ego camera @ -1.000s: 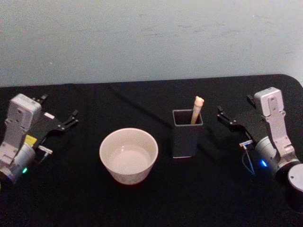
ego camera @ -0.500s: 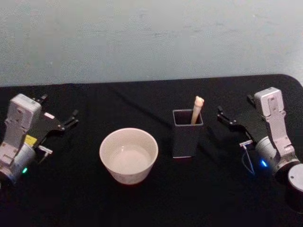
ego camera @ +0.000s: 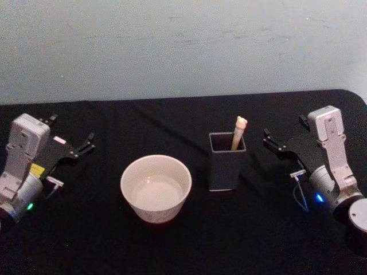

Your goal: Pick up the stirring spoon with one hand, stir inside the cup, then place it back in its original position.

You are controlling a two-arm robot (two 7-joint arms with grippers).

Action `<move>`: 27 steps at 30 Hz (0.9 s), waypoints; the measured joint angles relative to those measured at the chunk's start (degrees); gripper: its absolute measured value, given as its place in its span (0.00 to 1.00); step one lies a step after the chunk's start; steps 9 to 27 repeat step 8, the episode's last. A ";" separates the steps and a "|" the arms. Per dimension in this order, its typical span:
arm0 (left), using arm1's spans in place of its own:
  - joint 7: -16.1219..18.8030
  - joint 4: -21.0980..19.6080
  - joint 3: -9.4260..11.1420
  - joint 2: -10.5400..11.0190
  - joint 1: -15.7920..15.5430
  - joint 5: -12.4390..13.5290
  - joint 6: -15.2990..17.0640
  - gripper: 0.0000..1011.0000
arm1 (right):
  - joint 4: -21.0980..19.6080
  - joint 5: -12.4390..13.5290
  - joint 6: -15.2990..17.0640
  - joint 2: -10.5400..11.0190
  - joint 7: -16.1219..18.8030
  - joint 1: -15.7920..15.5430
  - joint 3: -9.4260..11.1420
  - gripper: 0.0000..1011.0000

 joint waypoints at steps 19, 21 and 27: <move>0.00 0.00 0.00 0.00 0.00 0.00 0.00 0.99 | 0.00 0.00 0.00 0.00 0.00 0.00 0.00 0.99; 0.00 0.00 0.00 0.00 0.00 0.00 0.00 0.99 | 0.00 0.00 0.00 0.00 0.00 0.00 0.00 0.99; 0.00 0.00 0.00 0.00 0.00 0.00 0.00 0.99 | 0.00 0.00 0.00 0.00 0.00 0.00 0.00 0.99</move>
